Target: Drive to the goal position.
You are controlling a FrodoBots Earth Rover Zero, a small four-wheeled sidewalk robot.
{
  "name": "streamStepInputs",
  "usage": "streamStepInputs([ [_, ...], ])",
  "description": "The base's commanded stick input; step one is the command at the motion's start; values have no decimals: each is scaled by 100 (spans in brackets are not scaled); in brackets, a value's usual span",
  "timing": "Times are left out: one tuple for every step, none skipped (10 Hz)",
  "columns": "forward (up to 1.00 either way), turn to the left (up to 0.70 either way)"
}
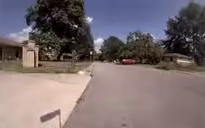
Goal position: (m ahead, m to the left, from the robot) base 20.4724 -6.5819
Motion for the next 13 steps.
streamStepInputs([
  [100,0],
  [100,0],
  [100,0],
  [100,0],
  [100,0],
  [100,0],
  [100,0],
  [100,0],
  [100,0],
  [100,2],
  [100,2],
  [100,2],
  [100,2],
])
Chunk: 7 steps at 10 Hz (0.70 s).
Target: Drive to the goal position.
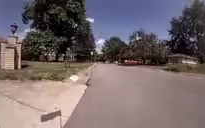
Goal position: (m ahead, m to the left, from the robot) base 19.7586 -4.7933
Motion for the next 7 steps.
streamStepInputs([
  [100,2],
  [100,3],
  [100,7],
  [100,11],
  [100,11],
  [100,9],
  [100,3],
])
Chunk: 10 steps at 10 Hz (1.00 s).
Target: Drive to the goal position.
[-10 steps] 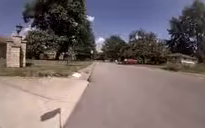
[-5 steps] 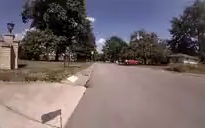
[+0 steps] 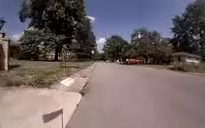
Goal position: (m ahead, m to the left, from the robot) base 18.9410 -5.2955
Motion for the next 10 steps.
streamStepInputs([
  [100,3],
  [100,2],
  [100,3],
  [100,3],
  [100,3],
  [100,3],
  [100,3],
  [100,3],
  [100,1],
  [100,-1],
])
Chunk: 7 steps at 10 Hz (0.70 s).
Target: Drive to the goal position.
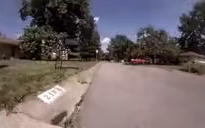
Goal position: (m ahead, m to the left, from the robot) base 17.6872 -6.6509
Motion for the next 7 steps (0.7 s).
streamStepInputs([
  [100,-4],
  [100,-10],
  [100,-19],
  [100,-20],
  [100,-5],
  [100,0],
  [100,0],
])
